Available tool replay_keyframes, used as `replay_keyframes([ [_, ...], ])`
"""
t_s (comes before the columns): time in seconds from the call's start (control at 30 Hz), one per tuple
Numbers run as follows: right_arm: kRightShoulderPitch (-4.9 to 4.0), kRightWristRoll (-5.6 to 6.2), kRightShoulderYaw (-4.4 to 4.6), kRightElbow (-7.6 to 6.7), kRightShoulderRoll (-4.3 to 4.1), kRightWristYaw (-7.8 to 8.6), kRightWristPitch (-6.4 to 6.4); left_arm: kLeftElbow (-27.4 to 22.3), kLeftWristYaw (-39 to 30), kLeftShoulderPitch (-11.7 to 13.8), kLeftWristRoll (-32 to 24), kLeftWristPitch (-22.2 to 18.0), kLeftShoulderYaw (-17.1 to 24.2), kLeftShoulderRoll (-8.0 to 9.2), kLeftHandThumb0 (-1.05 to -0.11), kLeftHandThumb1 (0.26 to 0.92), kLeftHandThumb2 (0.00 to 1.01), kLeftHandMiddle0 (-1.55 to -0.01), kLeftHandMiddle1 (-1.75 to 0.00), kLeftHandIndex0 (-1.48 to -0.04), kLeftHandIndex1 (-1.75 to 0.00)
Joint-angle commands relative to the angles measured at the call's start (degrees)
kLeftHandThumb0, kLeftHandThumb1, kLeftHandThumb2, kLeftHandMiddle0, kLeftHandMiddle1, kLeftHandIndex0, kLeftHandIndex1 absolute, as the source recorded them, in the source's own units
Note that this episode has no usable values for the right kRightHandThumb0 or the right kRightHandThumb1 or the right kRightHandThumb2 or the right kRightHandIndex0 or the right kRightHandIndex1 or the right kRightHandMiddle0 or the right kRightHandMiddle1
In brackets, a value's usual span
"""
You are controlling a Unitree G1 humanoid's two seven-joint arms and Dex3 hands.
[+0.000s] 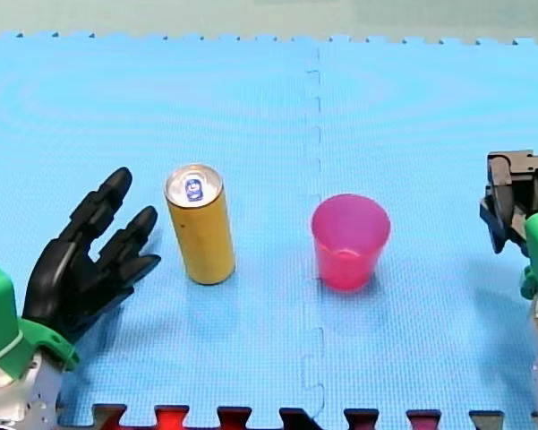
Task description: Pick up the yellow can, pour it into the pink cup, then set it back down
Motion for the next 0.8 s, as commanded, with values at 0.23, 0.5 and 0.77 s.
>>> replay_keyframes([
  [0.23,-0.04,0.30,-0.13,-0.37,-0.11,-0.04,0.58,-0.06,-0.07,-0.24,0.02,0.26,0.13,0.29,-0.612,0.630,0.00,-0.14,0.00,-0.09,0.00],
  [0.5,0.06,0.17,-0.02,-0.63,-0.09,-0.15,0.76,0.21,-0.69,-0.23,0.64,-0.72,-0.20,0.78,-0.623,0.634,0.00,-0.13,0.00,-0.09,0.00],
  [0.77,-0.06,0.10,0.07,-0.57,-0.07,-0.21,0.99,1.16,-1.47,-0.86,2.48,-2.14,-1.15,2.40,-0.689,0.642,0.00,-0.12,0.00,-0.09,0.00],
])
